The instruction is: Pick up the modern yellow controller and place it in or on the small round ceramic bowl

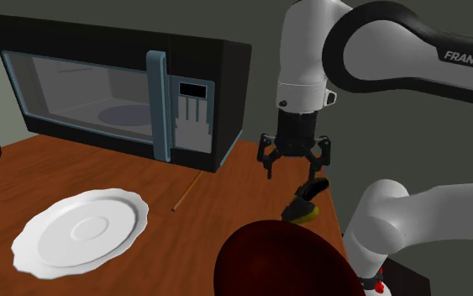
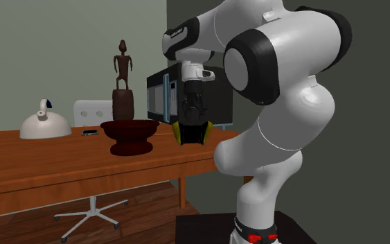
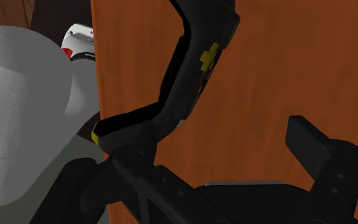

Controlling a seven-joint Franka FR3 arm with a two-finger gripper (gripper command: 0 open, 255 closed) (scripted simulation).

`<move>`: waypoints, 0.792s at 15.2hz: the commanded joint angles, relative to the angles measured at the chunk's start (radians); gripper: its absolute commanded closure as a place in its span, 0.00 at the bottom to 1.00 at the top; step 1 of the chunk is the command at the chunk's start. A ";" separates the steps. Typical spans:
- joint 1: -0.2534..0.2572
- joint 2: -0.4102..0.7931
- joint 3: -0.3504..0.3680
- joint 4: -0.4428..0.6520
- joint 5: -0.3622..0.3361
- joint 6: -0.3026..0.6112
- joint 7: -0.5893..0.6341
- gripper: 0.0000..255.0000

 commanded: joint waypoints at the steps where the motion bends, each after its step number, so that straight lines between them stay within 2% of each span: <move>1: 0.027 -0.008 0.011 -0.047 0.128 0.031 0.039 0.00; 4: 0.046 -0.021 0.019 -0.093 0.137 0.064 0.043 0.00; 12: 0.160 0.014 -0.042 -0.109 0.089 0.109 0.112 0.00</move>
